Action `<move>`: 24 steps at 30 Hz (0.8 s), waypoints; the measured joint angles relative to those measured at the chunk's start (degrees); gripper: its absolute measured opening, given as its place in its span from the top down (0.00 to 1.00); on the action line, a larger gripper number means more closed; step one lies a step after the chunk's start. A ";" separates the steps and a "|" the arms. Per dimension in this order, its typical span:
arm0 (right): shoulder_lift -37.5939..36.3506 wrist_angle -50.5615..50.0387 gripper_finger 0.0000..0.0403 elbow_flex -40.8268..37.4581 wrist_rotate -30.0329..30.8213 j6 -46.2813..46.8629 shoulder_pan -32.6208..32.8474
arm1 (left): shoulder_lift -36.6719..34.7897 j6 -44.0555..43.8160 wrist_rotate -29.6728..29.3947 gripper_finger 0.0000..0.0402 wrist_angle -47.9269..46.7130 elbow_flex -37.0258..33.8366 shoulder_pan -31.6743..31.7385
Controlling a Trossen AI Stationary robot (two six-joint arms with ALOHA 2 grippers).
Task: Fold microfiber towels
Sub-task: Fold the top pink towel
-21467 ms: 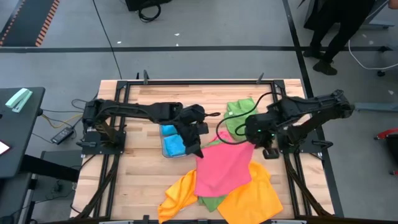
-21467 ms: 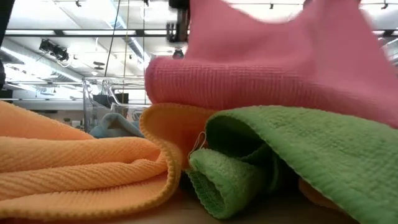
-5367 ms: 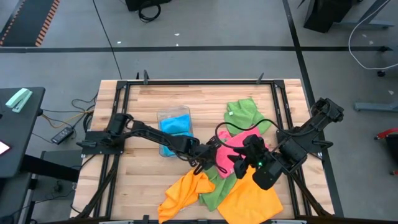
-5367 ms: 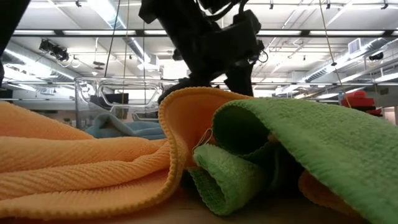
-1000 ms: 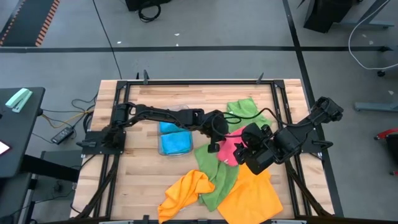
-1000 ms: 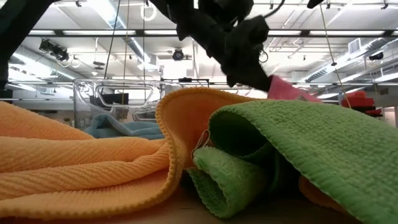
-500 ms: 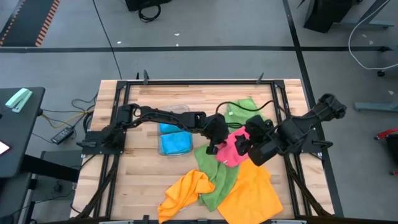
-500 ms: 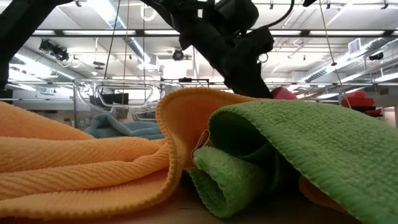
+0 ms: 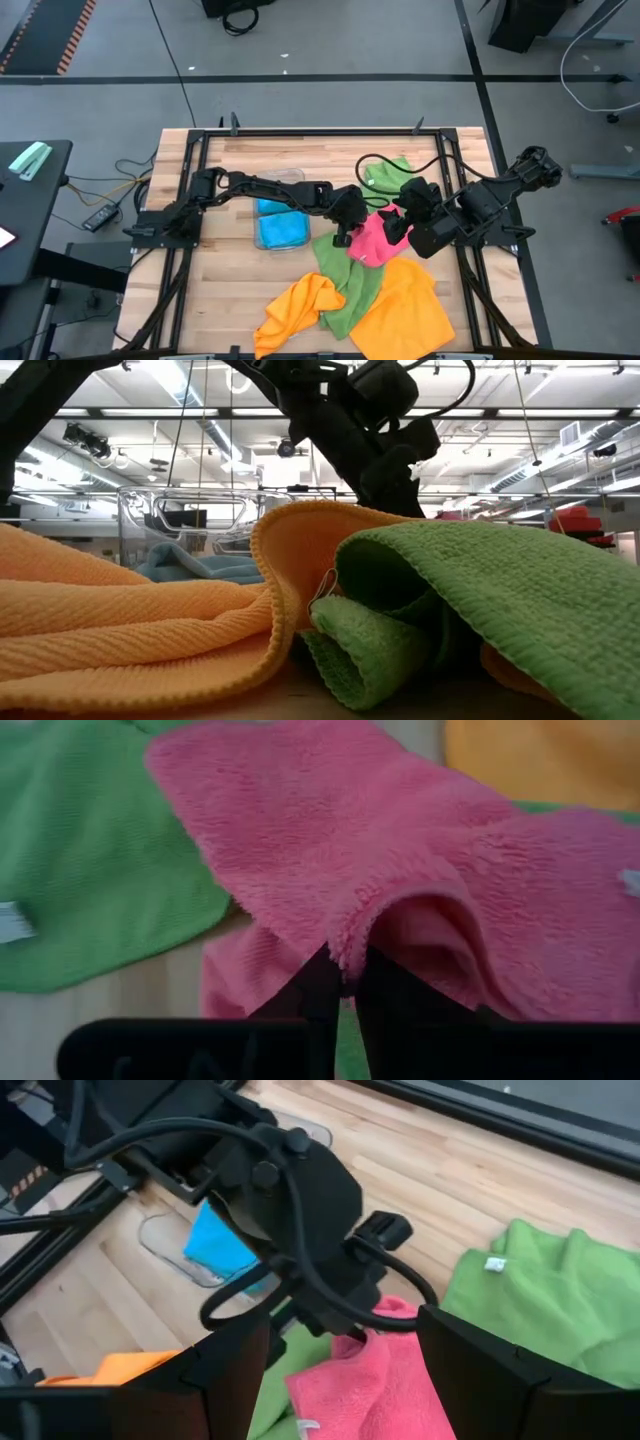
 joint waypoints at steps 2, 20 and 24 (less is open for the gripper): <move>0.00 0.96 0.35 0.00 0.07 -1.35 -0.02 | 0.00 0.00 -1.40 0.87 0.14 0.00 -0.01; -3.43 -0.29 0.35 -0.09 -0.35 -4.94 0.41 | -0.61 -7.50 -1.34 0.45 -15.58 7.92 -0.15; -4.85 -1.07 0.35 -0.07 -5.40 -8.64 0.39 | -0.61 -8.36 -1.29 0.48 -19.72 11.31 -0.28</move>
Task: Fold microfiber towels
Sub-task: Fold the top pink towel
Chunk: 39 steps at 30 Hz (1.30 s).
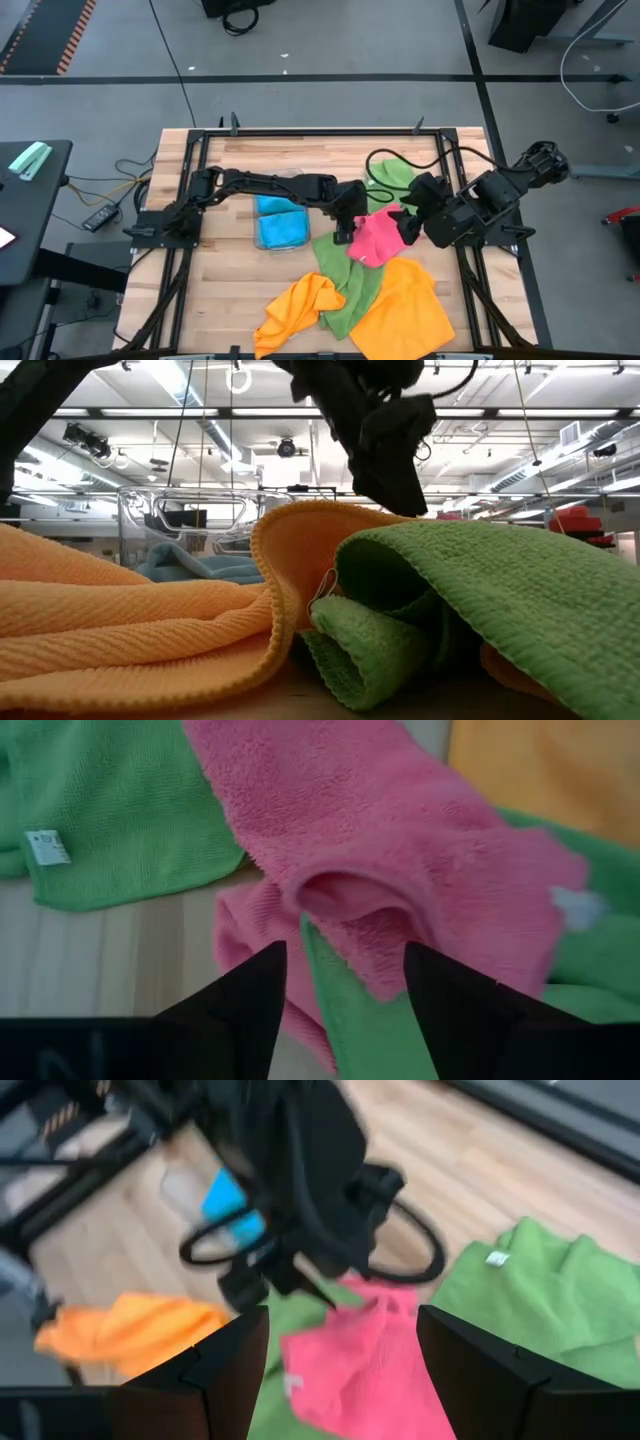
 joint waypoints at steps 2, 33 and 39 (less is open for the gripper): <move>-0.30 0.01 0.35 0.01 -2.46 -2.24 0.00 | 0.00 -0.97 0.10 0.50 -1.87 1.57 -0.02; -6.76 -2.92 0.35 0.03 -3.38 -13.57 6.05 | 5.75 2.51 -14.03 0.47 -13.39 6.09 -13.75; -6.65 -2.78 0.35 0.03 -0.57 -11.28 8.03 | 6.83 15.48 -17.58 0.50 -11.62 6.09 -16.88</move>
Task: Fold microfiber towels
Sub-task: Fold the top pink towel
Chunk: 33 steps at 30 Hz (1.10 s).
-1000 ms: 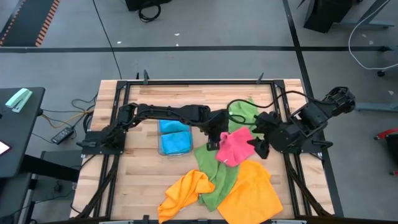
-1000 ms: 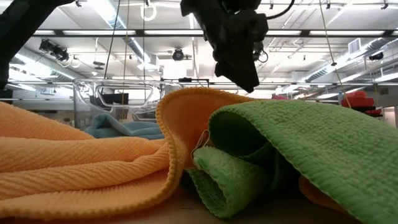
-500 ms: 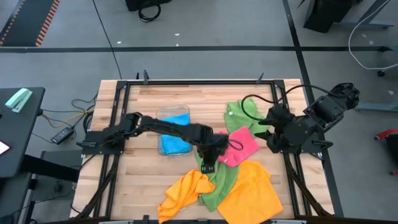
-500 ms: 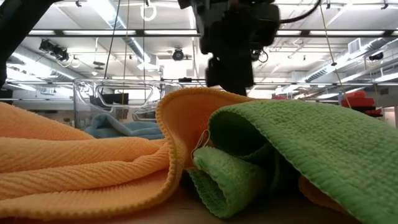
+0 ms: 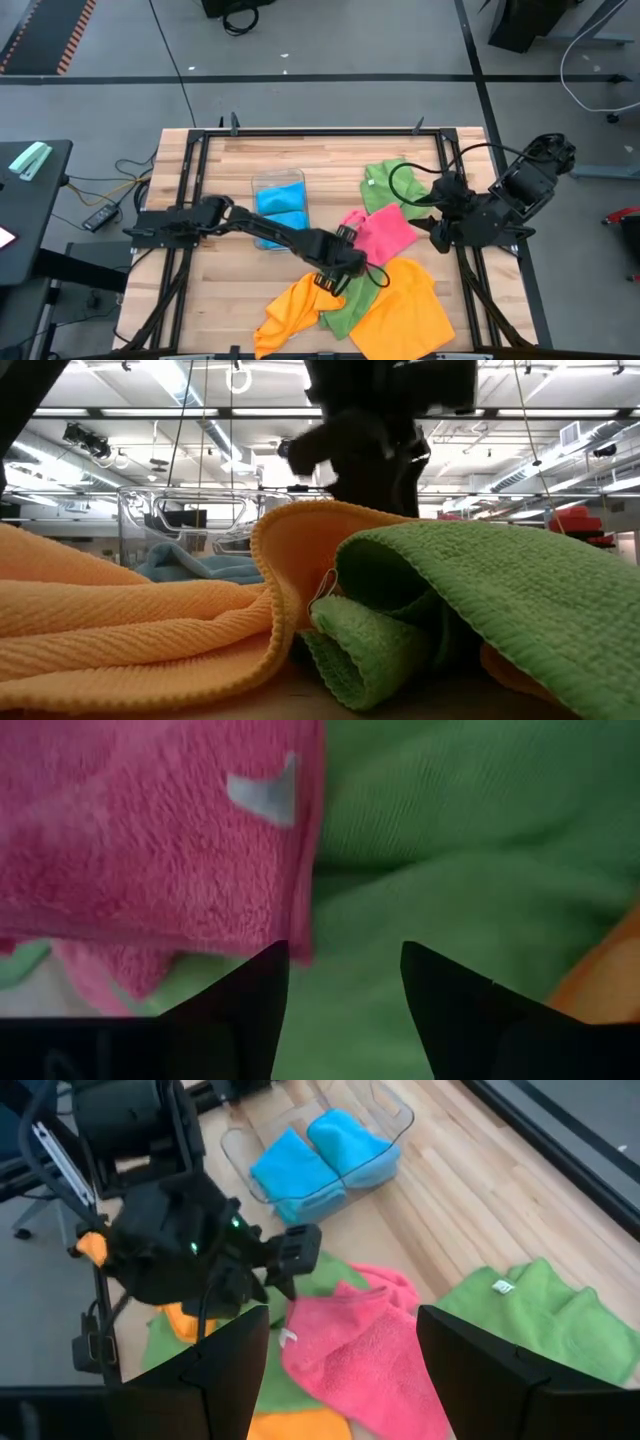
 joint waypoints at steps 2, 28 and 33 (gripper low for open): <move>-0.02 -0.02 0.35 0.00 0.98 1.07 0.61 | 0.51 1.84 -3.45 0.50 1.09 -0.03 -0.75; 0.02 1.55 0.35 0.00 3.74 4.10 1.87 | 1.95 8.40 -7.93 0.53 10.49 -0.05 -1.11; 0.02 1.64 0.35 -0.02 3.75 4.43 1.87 | 2.96 9.27 -8.03 0.54 10.57 -0.01 -1.46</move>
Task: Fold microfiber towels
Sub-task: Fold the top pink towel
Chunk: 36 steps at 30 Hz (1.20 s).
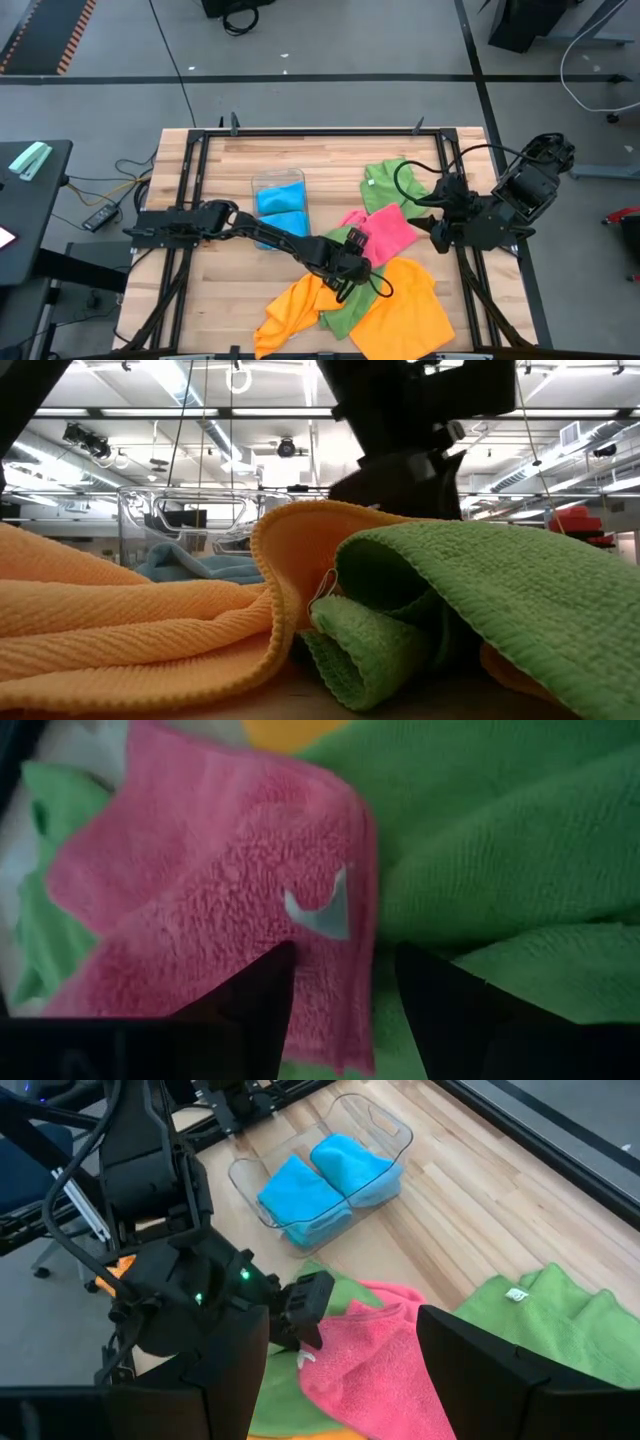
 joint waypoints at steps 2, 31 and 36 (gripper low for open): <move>0.00 -0.01 0.35 0.00 0.00 0.04 0.00 | 0.36 0.74 -1.95 0.56 1.10 0.00 -0.04; 0.00 0.02 0.35 0.00 0.44 -0.06 0.00 | -1.42 0.14 -0.01 0.91 4.92 0.04 0.00; 0.00 0.00 0.35 0.00 0.44 -0.02 0.00 | -1.40 0.13 0.05 0.88 5.62 0.04 -0.11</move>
